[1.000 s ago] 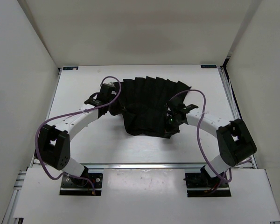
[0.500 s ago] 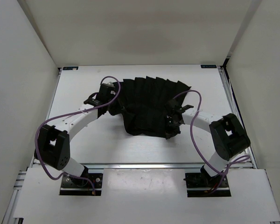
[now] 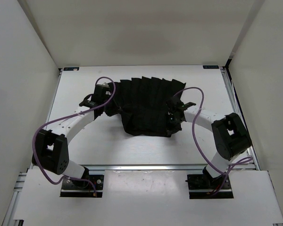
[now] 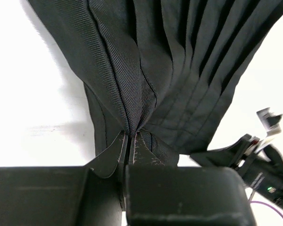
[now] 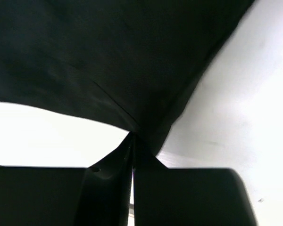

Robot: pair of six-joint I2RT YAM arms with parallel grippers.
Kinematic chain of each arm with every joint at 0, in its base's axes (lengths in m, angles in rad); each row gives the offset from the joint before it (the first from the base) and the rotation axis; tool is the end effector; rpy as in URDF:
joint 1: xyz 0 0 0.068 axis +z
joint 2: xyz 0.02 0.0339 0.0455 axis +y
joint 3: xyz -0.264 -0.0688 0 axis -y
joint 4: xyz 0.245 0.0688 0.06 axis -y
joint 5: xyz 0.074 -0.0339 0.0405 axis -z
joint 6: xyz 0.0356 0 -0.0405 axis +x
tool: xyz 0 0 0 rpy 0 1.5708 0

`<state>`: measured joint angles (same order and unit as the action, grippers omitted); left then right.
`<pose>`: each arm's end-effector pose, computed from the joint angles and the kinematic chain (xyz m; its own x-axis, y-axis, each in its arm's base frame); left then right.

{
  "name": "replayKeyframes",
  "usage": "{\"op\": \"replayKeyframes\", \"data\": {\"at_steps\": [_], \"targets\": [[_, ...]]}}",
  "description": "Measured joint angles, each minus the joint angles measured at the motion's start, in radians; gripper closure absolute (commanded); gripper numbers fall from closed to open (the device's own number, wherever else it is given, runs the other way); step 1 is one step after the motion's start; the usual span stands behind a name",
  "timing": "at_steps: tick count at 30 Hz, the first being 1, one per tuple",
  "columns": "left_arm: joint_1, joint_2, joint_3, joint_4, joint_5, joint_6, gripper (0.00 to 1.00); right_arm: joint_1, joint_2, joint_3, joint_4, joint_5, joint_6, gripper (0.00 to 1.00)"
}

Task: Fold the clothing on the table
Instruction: Fold the skirt

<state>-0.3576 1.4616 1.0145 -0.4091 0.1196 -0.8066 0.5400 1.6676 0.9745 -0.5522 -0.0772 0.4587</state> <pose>0.2887 -0.1124 0.2415 -0.7934 -0.4687 -0.3884 -0.2197 0.8155 -0.5355 0.2622 0.1604 0.1621 -0.9650 -0.0638 -0.2544 -0.1187 0.9711 0.2071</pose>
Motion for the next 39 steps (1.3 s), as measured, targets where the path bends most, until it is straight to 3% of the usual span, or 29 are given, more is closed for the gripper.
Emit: {"op": "replayKeyframes", "data": {"at_steps": [11,23,31,35,39], "targets": [[-0.008,0.001,0.000,0.001,0.001,-0.002,1.00,0.006,0.137,0.136,0.030,-0.023,-0.032,1.00],[0.017,0.001,0.000,0.003,0.018,-0.006,1.00,0.020,0.148,0.150,0.021,-0.029,-0.054,1.00],[0.097,-0.005,0.000,0.002,0.088,-0.006,1.00,-0.101,0.147,0.148,-0.014,-0.026,-0.075,1.00],[0.073,-0.034,-0.040,0.034,0.111,-0.023,1.00,-0.185,0.135,0.150,-0.039,0.001,-0.103,1.00],[0.033,-0.061,-0.126,0.073,0.120,-0.052,1.00,-0.190,0.132,0.175,-0.080,0.041,-0.134,1.00]]}}
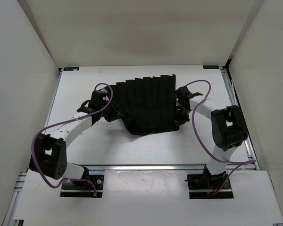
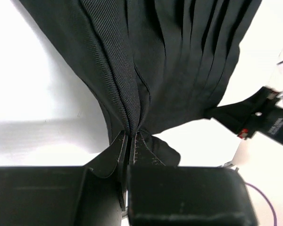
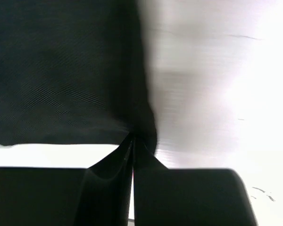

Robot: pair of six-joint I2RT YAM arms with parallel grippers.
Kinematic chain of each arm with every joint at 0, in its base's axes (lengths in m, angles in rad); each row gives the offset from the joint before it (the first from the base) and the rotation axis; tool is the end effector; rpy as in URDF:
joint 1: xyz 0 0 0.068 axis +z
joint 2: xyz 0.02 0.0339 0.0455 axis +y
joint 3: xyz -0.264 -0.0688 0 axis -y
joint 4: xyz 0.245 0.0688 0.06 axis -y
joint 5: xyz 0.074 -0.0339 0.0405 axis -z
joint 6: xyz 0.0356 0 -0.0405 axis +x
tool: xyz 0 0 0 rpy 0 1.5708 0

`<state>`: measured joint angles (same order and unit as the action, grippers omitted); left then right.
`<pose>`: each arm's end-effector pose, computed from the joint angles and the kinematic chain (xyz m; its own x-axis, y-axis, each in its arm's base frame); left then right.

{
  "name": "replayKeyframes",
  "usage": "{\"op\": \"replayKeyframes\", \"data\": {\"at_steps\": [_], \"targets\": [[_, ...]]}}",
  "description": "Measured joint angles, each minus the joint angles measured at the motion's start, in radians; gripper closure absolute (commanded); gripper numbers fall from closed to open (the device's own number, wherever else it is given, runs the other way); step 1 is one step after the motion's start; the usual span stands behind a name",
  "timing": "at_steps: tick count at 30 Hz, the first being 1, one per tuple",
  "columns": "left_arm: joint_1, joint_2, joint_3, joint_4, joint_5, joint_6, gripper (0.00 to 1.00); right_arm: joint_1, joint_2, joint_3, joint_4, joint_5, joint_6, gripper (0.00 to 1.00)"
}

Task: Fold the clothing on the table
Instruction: Fold the skirt

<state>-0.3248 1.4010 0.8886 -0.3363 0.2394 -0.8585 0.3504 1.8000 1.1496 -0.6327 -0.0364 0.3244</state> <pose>0.2722 -0.1006 0.2244 -0.8119 -0.5025 -0.2973 -0.2386 0.7503 -0.6166 0.3211 0.1187 0.1649 -0.9661 -0.0140 -0.2578 -0.0473 0.9912 0.1235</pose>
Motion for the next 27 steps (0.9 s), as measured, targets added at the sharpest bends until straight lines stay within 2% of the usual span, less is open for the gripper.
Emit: {"op": "replayKeyframes", "data": {"at_steps": [12,27], "targets": [[-0.014,0.003,-0.014,0.017,0.001,-0.013,1.00,0.237,-0.005,0.157,-0.024,-0.155,-0.016,1.00],[0.005,0.029,0.031,0.015,0.006,-0.013,1.00,0.259,0.143,0.158,-0.019,-0.184,-0.015,1.00]]}}
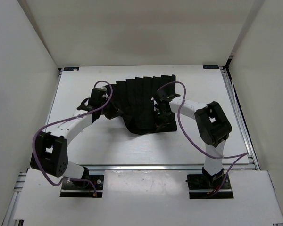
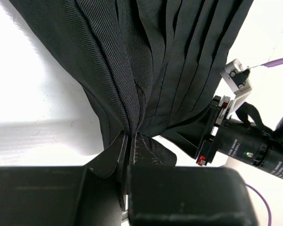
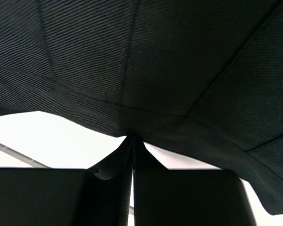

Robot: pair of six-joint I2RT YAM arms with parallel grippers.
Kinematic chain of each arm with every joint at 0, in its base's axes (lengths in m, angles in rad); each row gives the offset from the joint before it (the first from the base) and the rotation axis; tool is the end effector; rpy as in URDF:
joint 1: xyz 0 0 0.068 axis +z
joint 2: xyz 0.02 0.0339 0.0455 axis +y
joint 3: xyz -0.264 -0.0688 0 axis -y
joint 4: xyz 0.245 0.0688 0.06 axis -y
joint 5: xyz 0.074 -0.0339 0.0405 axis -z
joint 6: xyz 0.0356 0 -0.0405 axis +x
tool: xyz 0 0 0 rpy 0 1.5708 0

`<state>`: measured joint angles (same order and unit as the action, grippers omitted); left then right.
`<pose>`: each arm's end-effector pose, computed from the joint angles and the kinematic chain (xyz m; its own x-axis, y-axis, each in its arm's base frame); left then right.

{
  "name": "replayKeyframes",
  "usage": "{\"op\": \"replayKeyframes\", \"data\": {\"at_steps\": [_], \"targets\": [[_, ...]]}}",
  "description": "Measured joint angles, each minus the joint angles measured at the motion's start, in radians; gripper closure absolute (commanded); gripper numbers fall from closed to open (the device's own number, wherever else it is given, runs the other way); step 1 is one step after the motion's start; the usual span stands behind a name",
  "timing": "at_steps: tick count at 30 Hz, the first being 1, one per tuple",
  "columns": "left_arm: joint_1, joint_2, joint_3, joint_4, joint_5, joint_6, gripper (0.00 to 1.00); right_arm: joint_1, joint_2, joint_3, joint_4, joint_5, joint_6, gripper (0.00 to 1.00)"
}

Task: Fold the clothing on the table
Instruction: Fold the skirt

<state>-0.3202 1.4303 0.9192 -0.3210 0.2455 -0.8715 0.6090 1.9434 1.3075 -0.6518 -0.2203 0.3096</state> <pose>0.2812 -0.1024 0.2271 -0.8042 -0.5154 -0.2959 -0.2406 0.7376 -0.6310 0.3066 0.2233 0.1577 -0.9355 -0.2899 -0.2021 -0.3394 0.8964 0.2850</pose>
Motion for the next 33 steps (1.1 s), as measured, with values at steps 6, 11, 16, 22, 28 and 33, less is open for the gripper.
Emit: {"op": "replayKeyframes", "data": {"at_steps": [6,11,16,22,28,33], "targets": [[0.031,-0.004,0.000,-0.004,0.006,0.007,1.00,-0.011,0.004,-0.013,0.011,0.042,0.002,1.00],[0.060,-0.048,-0.008,-0.015,0.006,0.014,1.00,-0.057,-0.014,-0.045,0.030,0.034,0.002,1.00],[0.078,-0.111,-0.043,-0.018,0.016,0.016,1.00,-0.117,-0.031,-0.068,0.032,0.035,0.000,1.00],[0.099,-0.131,-0.089,-0.026,0.026,0.015,1.00,-0.147,-0.032,-0.070,0.030,0.024,-0.009,0.98],[0.092,-0.136,-0.146,0.003,0.025,0.003,1.00,-0.153,-0.032,-0.005,-0.014,0.007,-0.054,0.70],[0.085,-0.141,-0.179,0.000,0.022,-0.001,1.00,-0.200,-0.082,0.082,-0.025,-0.075,-0.066,0.53]]}}
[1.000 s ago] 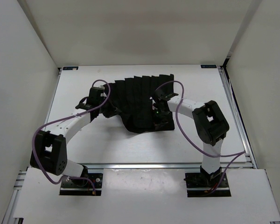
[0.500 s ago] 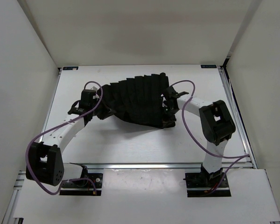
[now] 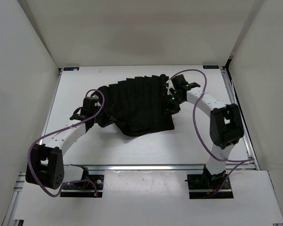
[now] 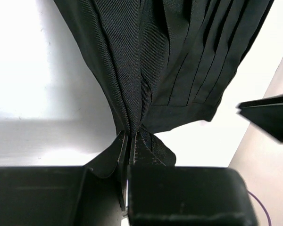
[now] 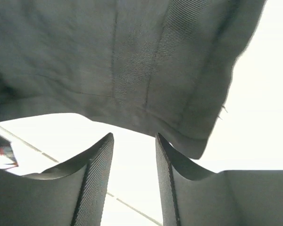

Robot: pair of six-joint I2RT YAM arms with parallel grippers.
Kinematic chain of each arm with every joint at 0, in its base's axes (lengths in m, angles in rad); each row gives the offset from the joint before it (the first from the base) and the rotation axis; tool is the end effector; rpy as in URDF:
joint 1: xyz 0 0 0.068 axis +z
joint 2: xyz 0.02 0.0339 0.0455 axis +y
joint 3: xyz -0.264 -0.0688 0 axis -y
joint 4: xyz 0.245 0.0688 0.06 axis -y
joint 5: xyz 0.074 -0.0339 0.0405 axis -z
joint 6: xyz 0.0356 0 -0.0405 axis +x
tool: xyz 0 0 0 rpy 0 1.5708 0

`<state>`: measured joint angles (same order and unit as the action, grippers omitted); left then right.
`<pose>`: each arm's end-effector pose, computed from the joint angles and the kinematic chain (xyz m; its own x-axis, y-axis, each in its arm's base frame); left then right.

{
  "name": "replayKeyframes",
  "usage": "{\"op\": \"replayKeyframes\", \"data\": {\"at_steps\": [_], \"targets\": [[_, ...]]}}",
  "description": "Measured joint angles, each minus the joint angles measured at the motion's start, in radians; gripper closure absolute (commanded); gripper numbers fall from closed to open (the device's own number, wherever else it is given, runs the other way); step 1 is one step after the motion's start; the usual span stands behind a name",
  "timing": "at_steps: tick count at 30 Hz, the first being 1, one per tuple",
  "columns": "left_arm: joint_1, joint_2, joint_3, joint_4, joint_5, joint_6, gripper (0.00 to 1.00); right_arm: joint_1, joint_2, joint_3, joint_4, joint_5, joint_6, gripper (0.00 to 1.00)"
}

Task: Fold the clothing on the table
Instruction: Fold the skirt

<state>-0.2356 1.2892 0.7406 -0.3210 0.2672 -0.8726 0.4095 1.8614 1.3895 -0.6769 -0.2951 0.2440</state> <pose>0.2476 -0.0691 0.2078 -0.7769 -0.5733 -0.2602 -0.3179 0.7140 -0.6239 0.3494 0.1629 0.2099 -0.9305 -0.1519 -0.3333 -0.2735 0.8934 0.3564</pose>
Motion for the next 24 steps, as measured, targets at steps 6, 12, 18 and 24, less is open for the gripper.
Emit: {"op": "replayKeyframes", "data": {"at_steps": [6,12,18,24], "targets": [[0.000,-0.044,-0.032,-0.014,-0.005,0.003,1.00,-0.161,-0.089,-0.070,0.050,-0.110,0.008,0.53],[0.001,-0.064,-0.048,-0.030,-0.005,0.011,1.00,-0.237,-0.084,-0.244,0.093,-0.188,0.025,0.52],[0.003,-0.066,-0.048,-0.037,-0.005,0.012,1.00,-0.239,-0.030,-0.300,0.175,-0.274,0.061,0.56],[0.006,-0.068,-0.054,-0.046,-0.006,0.018,1.00,-0.231,0.021,-0.309,0.210,-0.311,0.090,0.58]]}}
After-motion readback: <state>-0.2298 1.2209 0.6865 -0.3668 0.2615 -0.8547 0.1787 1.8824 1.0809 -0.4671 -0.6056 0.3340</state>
